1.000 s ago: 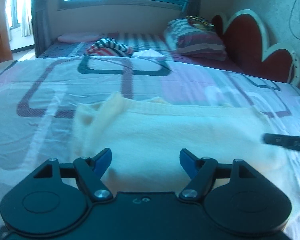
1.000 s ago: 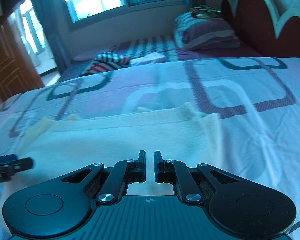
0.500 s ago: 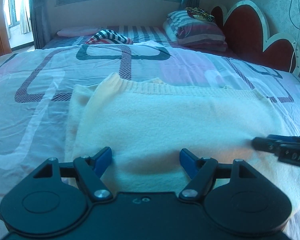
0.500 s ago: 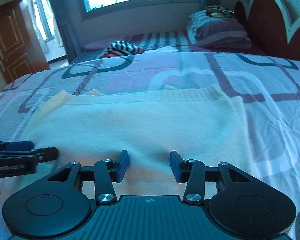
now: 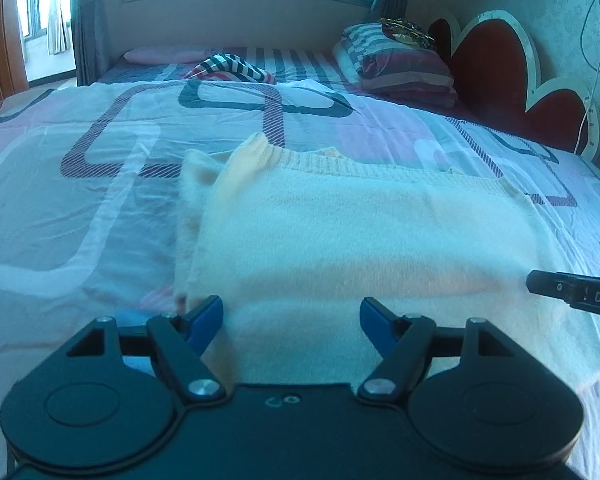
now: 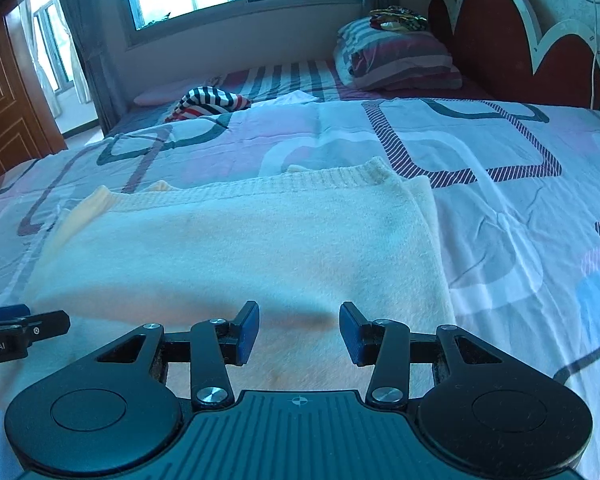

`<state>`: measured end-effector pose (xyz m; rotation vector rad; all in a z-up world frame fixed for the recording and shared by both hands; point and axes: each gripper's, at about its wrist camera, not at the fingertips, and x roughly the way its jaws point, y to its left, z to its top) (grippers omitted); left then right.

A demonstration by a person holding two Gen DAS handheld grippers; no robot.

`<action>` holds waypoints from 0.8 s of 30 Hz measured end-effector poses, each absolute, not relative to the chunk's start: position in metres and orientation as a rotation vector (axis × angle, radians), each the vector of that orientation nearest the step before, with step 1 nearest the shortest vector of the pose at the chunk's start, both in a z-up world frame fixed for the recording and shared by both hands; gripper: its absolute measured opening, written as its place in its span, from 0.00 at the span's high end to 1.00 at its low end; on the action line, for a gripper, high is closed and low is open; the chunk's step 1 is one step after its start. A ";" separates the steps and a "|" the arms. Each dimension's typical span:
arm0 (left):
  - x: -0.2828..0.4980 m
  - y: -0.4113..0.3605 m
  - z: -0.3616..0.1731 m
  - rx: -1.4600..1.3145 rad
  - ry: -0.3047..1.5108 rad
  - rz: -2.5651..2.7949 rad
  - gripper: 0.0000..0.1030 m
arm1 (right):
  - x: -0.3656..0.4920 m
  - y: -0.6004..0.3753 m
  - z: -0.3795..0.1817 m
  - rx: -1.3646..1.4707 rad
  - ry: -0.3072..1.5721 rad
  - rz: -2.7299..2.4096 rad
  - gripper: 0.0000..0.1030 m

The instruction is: Fold small clothes

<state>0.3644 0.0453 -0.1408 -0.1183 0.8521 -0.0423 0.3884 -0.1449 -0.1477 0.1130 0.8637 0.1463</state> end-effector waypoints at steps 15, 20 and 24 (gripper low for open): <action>0.289 0.064 -0.145 -0.288 0.935 -0.093 0.30 | 0.346 -0.085 -0.147 0.118 0.899 0.229 0.57; 0.280 0.075 -0.158 -0.444 0.962 -0.080 0.31 | 0.338 -0.088 -0.161 0.093 0.928 0.192 0.57; 0.287 0.083 -0.162 -0.573 0.942 -0.090 0.29 | 0.330 -0.097 -0.163 0.072 0.921 0.170 0.57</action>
